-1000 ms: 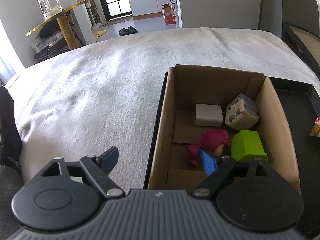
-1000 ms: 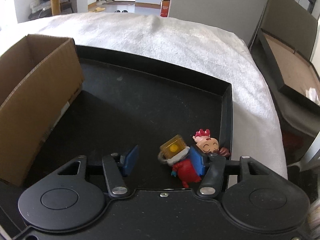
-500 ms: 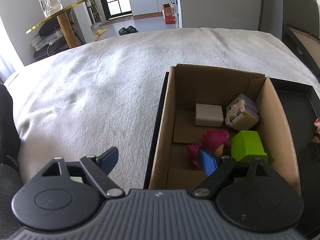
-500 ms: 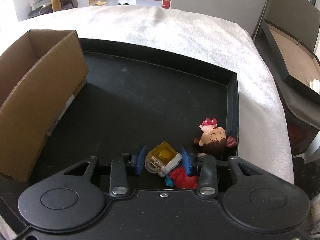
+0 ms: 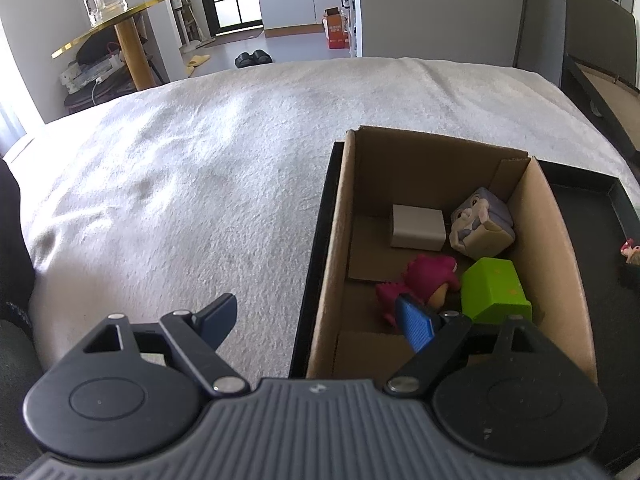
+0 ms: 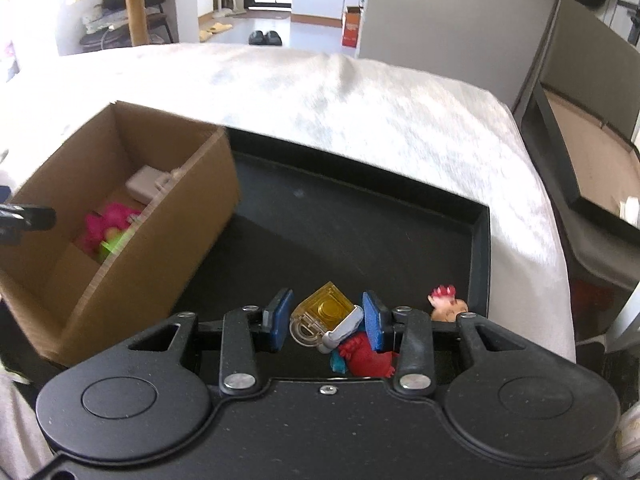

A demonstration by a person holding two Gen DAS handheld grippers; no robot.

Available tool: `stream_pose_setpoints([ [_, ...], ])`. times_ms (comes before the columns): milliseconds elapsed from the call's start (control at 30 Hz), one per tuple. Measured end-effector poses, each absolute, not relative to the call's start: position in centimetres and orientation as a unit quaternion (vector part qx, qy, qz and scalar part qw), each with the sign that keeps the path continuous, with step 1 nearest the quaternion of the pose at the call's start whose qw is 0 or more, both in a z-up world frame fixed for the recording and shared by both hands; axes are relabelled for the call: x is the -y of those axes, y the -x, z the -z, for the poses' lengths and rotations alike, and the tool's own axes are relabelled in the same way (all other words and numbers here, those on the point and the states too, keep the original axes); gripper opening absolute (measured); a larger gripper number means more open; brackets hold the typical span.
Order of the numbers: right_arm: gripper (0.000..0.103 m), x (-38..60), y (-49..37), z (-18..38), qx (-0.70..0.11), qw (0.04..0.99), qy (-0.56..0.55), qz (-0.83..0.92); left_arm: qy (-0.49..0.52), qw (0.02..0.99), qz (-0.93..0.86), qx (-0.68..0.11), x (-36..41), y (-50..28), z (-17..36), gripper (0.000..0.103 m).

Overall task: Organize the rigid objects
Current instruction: 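Carry the yellow-and-red figurine with the right gripper into the box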

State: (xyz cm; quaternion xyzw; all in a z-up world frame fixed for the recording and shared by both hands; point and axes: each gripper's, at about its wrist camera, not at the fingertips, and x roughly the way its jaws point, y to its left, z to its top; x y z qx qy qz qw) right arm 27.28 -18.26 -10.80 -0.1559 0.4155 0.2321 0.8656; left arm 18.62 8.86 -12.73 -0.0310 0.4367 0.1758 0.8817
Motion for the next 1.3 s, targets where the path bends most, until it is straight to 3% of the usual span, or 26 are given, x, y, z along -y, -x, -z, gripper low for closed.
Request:
stream_pose_setpoints([
  [400,0.037,15.0,-25.9,7.1,-0.376,0.876,0.167,-0.253,0.043,0.889,-0.159,-0.428,-9.4,-17.9,12.9,0.085],
  [600,0.037,13.1,-25.5,5.8,-0.362,0.877,0.17,-0.266,0.052,0.891,-0.157,-0.424,-10.0,-17.5,13.0,0.079],
  [1067,0.038,8.6,-24.3,4.5,-0.342,0.87,0.18,-0.306,0.075,0.89,-0.131,-0.43,-10.5,-17.0,13.6,0.013],
  [1300,0.038,6.5,-23.8,4.9,-0.343,0.862,0.189,-0.322,0.085,0.893,-0.12,-0.426,-10.7,-16.7,13.6,0.01],
])
